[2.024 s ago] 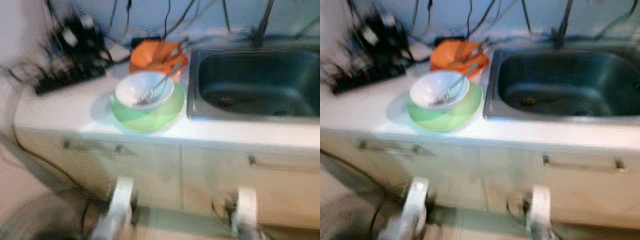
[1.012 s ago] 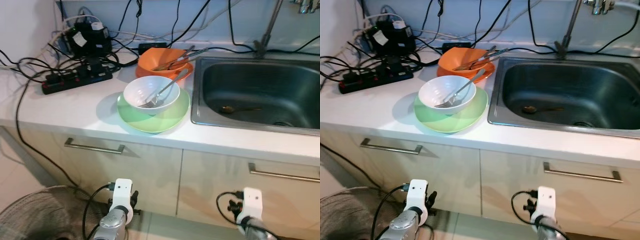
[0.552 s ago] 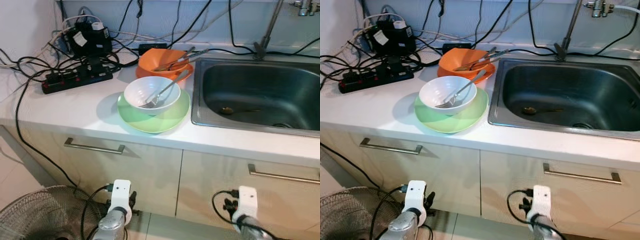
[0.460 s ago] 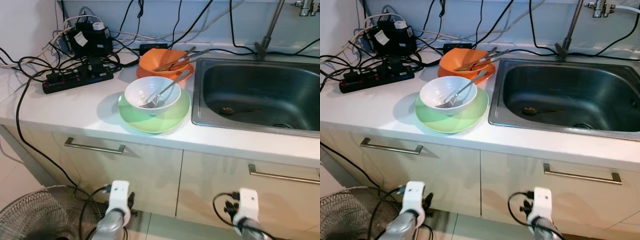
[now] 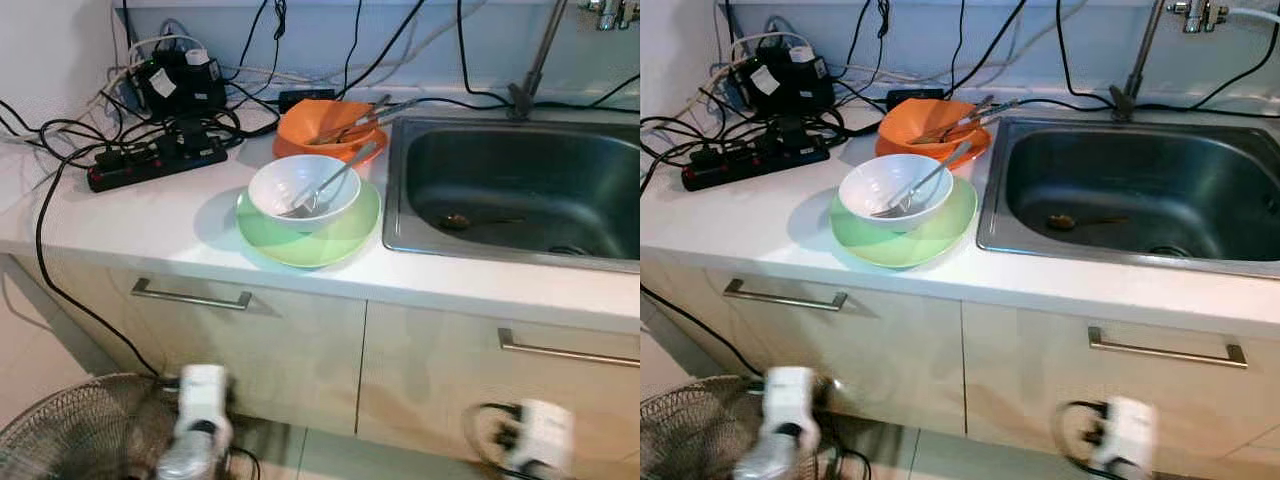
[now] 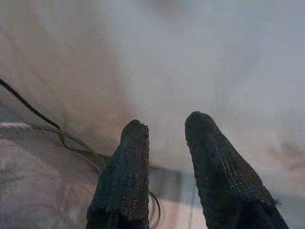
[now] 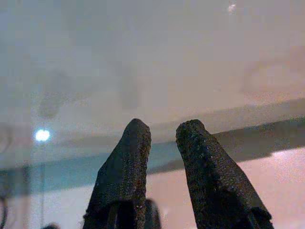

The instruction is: Kitchen organization

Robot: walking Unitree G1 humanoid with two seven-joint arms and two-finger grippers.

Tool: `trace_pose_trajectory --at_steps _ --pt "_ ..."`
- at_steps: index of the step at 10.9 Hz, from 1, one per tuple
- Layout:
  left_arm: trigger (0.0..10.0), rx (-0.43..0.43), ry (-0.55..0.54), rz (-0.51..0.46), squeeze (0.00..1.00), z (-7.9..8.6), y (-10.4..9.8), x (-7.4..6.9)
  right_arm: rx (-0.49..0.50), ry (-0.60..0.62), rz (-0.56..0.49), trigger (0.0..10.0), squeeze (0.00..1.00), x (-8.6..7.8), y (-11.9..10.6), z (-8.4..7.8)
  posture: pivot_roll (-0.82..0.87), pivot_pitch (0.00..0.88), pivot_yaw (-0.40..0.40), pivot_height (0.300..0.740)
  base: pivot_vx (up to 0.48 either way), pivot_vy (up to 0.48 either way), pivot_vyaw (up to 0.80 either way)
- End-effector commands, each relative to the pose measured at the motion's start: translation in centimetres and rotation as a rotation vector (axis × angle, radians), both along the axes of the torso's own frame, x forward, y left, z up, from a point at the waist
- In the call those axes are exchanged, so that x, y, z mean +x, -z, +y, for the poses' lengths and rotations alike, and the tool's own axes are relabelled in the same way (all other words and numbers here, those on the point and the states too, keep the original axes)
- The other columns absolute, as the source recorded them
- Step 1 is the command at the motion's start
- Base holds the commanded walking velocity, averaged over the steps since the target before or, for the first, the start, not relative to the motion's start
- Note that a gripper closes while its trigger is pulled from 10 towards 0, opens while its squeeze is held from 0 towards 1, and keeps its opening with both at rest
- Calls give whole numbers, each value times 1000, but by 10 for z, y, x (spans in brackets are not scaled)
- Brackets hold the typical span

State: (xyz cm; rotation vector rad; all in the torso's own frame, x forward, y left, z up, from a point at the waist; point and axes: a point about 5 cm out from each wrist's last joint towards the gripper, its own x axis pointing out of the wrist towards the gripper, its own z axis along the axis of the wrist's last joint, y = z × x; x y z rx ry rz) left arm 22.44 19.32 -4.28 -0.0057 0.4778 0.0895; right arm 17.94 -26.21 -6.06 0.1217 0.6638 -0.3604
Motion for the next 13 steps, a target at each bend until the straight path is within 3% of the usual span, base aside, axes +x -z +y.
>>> trace_pose_trajectory --at_steps 1,4,7,9,10,12,13 --pt "10000 18 -44 -53 0 9 -5 -1 -25 54 -34 10000 0 -4 -3 -9 69 8 110 740 0 0 0" --pt "10000 55 -136 -205 0 27 -22 -8 -132 210 -157 10000 0 -18 -18 -38 67 26 109 740 0 0 0" --pt "10000 97 -187 -332 0 37 -47 -21 -251 270 -276 10000 0 -42 -33 -49 44 70 119 740 0 0 0" --pt "10000 116 -226 -375 0 42 -60 -26 -397 376 -327 10000 0 -60 -52 -61 34 80 119 740 0 0 0" --pt "10000 138 -250 -416 0 49 -72 -28 -568 496 -380 10000 0 -76 -84 -78 29 90 119 740 0 0 0" --pt "10000 160 -307 -462 0 56 -89 -31 -672 569 -447 10000 0 -78 -118 -82 23 95 119 740 0 0 0" --pt "10000 196 -343 -532 0 59 -113 -30 -827 642 -568 10000 0 -64 -179 -79 16 101 113 740 0 0 0"
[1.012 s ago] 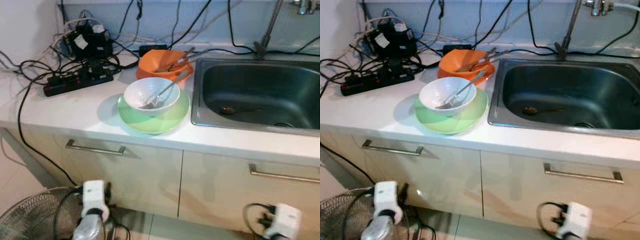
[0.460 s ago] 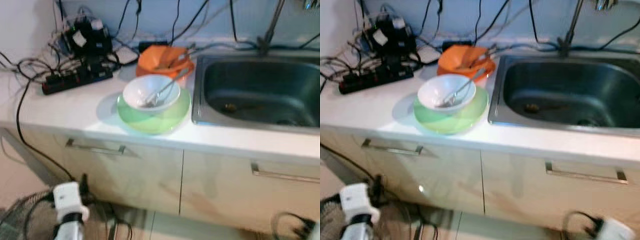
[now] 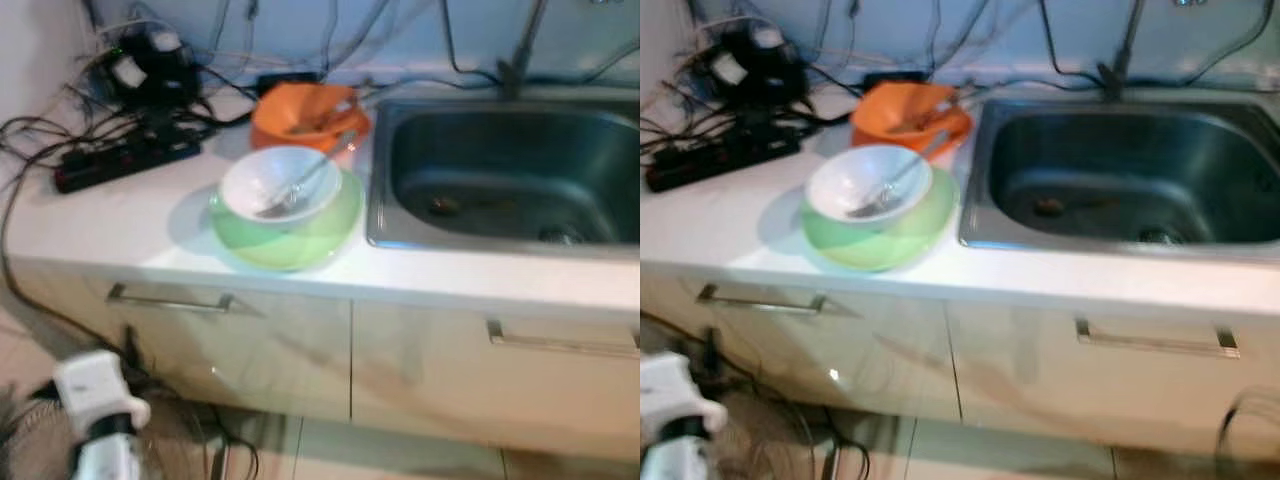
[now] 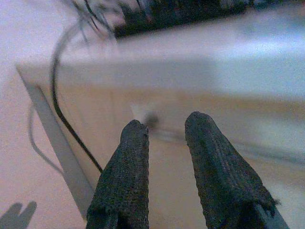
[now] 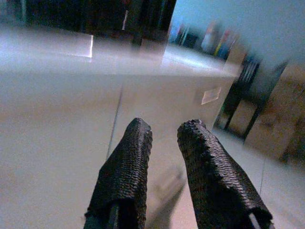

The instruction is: Kitchen organization

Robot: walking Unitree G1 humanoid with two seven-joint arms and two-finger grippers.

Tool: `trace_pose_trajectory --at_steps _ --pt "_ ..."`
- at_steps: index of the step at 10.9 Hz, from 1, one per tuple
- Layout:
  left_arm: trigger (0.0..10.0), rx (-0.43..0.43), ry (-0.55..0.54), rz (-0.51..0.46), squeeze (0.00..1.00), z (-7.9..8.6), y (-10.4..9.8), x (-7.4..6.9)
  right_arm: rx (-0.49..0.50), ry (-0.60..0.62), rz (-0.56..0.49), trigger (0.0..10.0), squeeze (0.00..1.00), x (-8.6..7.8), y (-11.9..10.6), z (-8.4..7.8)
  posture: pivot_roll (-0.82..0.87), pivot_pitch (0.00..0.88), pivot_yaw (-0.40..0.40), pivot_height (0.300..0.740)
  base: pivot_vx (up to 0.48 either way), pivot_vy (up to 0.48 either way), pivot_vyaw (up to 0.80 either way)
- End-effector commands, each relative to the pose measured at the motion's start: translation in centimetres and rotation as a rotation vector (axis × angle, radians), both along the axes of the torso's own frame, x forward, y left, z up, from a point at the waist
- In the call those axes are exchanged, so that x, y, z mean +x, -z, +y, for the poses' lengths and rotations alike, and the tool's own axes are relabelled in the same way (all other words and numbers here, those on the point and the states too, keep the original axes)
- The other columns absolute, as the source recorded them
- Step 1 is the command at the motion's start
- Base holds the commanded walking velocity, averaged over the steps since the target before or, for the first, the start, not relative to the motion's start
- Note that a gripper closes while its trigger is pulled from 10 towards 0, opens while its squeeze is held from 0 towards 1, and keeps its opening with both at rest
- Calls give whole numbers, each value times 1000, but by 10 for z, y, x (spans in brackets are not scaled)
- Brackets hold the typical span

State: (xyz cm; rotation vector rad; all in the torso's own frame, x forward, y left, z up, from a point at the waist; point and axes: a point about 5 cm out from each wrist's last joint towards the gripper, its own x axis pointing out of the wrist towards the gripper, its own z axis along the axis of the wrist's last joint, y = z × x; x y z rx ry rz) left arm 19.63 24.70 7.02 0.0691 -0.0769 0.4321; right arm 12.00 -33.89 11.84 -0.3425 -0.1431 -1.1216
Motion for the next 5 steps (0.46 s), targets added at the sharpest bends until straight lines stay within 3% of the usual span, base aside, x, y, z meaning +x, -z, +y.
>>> trace_pose_trajectory --at_steps 1,3,4,5 --pt "10000 34 -44 -38 0 7 -16 2 -84 28 -55 10000 0 8 -32 4 18 101 111 740 0 0 0" --pt "10000 119 -42 -142 0 11 -54 15 -159 -51 -112 10000 0 31 -67 14 25 95 99 740 0 0 0" --pt "10000 165 -9 -217 0 8 -83 30 -168 -156 -125 10000 0 53 -83 25 30 87 98 740 0 0 0" --pt "10000 185 44 -248 0 0 -95 42 -144 -202 -138 10000 0 67 -88 31 32 77 97 740 0 0 0"
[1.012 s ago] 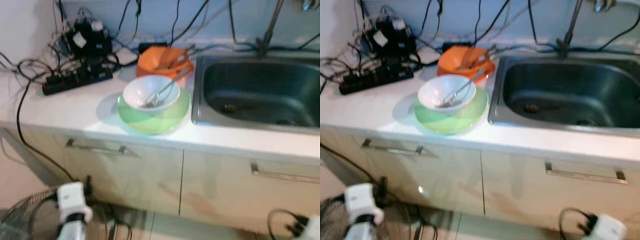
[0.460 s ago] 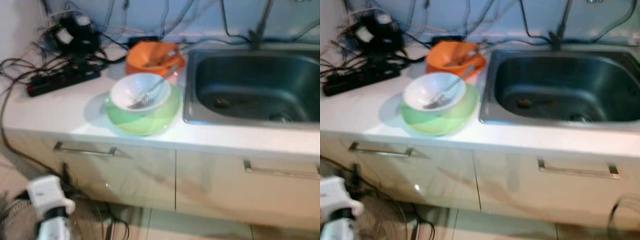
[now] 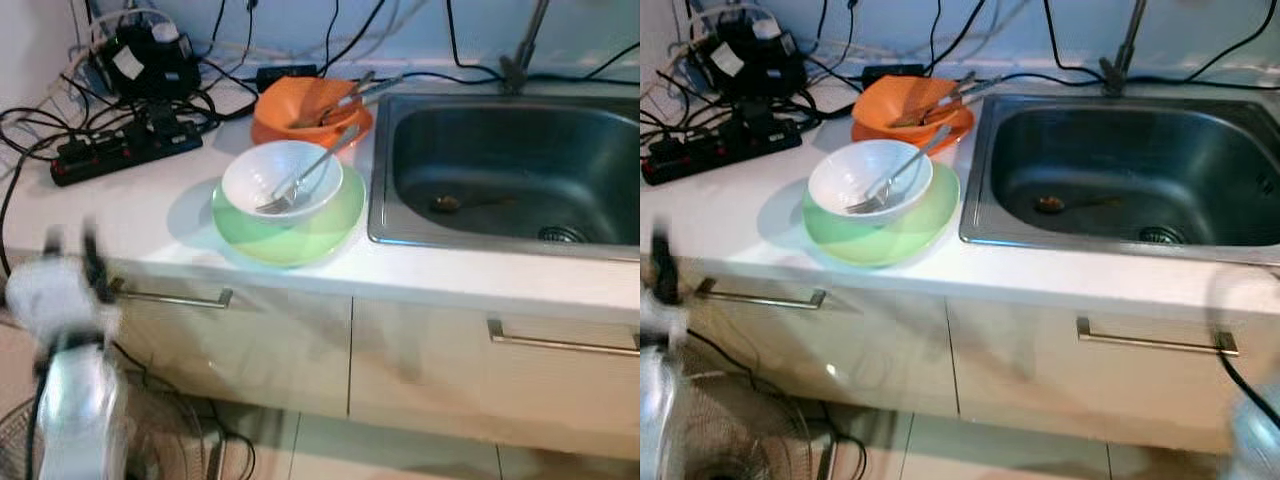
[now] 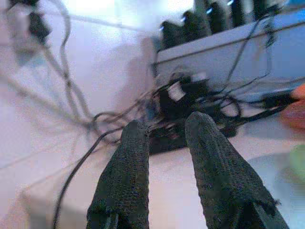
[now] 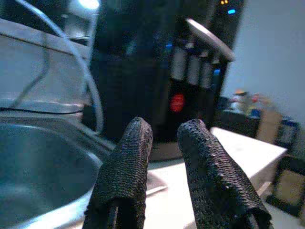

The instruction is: Kitchen organization

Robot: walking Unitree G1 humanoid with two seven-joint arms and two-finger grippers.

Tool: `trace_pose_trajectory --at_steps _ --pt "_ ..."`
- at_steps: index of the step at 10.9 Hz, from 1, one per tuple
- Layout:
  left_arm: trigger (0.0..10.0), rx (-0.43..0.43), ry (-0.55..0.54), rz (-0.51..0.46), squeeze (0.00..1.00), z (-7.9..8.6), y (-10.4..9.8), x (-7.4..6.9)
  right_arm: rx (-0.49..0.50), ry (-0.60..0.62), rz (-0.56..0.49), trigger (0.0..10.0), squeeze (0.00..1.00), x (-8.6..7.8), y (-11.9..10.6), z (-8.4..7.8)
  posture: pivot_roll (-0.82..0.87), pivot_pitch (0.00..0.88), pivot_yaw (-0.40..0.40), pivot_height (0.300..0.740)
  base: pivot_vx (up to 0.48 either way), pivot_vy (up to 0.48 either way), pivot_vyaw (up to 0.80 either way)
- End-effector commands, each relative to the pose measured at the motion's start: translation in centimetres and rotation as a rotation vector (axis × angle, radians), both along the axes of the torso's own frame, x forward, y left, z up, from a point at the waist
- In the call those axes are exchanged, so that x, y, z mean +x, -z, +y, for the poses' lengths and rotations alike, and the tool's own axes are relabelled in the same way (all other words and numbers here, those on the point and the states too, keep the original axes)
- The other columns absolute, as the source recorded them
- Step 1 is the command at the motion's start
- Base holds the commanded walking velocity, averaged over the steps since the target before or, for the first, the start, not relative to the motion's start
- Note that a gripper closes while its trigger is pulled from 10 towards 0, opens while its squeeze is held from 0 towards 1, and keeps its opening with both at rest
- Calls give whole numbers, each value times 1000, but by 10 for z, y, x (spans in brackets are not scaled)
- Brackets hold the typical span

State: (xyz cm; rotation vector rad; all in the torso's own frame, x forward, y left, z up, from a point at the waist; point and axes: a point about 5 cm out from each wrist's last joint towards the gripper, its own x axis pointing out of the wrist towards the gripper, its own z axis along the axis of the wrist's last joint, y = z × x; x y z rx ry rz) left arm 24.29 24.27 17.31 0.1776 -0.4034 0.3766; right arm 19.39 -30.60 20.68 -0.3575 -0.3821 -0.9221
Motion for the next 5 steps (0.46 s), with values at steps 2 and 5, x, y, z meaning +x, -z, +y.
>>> trace_pose_trajectory --at_steps 2,5 --pt "10000 28 115 12 0 -16 -12 24 41 -128 -18 10000 0 27 -12 12 41 55 90 740 0 0 0" --pt "10000 -35 339 44 0 -44 -18 53 156 -422 -8 10000 0 78 -12 39 32 26 93 740 0 0 0"
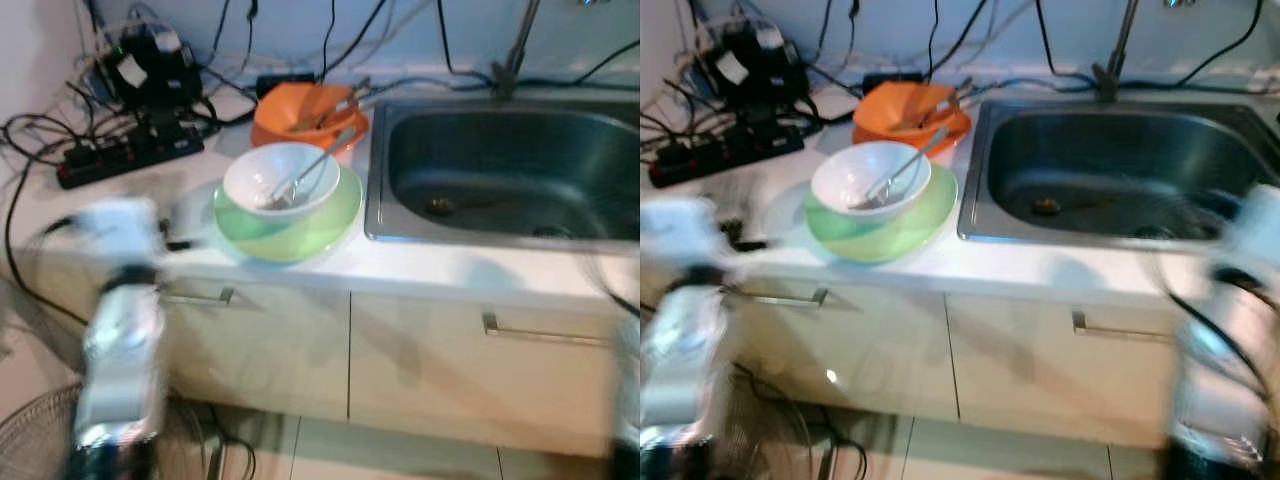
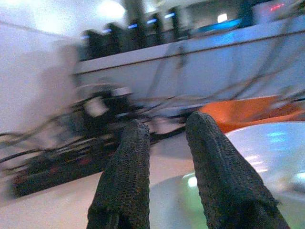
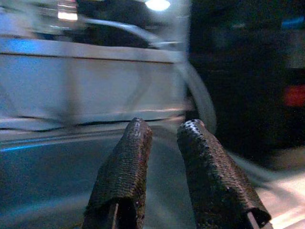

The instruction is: Kitchen organization

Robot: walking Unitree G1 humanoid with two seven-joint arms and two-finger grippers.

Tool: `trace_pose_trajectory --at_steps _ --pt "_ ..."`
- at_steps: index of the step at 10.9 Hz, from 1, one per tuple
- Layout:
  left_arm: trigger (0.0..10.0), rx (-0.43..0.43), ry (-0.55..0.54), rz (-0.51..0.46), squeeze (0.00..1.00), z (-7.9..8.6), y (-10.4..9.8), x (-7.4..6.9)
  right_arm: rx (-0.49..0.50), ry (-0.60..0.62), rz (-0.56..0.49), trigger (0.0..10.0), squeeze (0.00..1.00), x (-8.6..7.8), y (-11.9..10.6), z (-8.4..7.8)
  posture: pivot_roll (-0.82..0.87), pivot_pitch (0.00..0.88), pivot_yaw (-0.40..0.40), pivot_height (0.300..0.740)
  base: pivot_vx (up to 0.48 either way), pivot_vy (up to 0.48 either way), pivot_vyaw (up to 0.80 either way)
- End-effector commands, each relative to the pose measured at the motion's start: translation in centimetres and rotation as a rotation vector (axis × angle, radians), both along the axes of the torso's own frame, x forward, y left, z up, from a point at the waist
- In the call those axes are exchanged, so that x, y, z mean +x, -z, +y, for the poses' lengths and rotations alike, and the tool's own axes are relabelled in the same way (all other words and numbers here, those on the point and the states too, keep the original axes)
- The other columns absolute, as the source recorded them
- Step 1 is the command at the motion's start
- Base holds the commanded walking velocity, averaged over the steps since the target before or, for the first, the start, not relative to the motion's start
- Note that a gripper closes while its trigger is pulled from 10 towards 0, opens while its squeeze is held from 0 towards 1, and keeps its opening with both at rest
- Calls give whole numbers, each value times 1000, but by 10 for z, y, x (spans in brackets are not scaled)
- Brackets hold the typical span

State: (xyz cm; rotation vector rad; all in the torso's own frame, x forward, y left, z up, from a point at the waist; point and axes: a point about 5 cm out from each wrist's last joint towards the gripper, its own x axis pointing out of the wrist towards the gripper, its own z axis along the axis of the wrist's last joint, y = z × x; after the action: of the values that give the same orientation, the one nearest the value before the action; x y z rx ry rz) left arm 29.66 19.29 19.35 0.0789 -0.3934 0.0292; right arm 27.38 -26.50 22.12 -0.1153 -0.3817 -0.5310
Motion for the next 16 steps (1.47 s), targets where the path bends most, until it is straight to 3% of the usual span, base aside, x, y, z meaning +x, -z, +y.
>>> trace_pose_trajectory --at_steps 1,3,4,5,7,8,9,11,16 --pt "10000 3 51 23 0 -5 -3 7 44 -90 12 10000 0 11 4 13 45 6 96 740 0 0 0" --pt "10000 4 138 50 0 -16 -8 21 121 -198 15 10000 0 30 7 35 51 0 104 740 0 0 0" --pt "10000 -2 208 100 0 -30 -1 32 154 -277 40 10000 0 46 13 51 54 0 103 740 0 0 0" --pt "10000 -26 317 129 0 -59 2 39 179 -333 80 10000 0 58 20 68 55 0 103 740 0 0 0" --pt "10000 -49 406 141 0 -95 1 41 182 -394 96 10000 0 64 23 84 52 0 103 740 0 0 0" --pt "10000 -79 439 142 0 -108 0 39 191 -415 109 10000 0 65 26 89 54 0 99 740 0 0 0" --pt "10000 -56 455 129 0 -117 1 38 190 -424 114 10000 0 65 29 92 51 0 99 740 0 0 0" --pt "10000 -46 434 90 0 -119 -4 39 178 -444 105 10000 0 66 28 97 52 0 99 740 0 0 0" --pt "10000 -61 339 67 0 -102 -8 45 144 -490 132 10000 0 67 32 111 76 12 87 740 0 -54 0"
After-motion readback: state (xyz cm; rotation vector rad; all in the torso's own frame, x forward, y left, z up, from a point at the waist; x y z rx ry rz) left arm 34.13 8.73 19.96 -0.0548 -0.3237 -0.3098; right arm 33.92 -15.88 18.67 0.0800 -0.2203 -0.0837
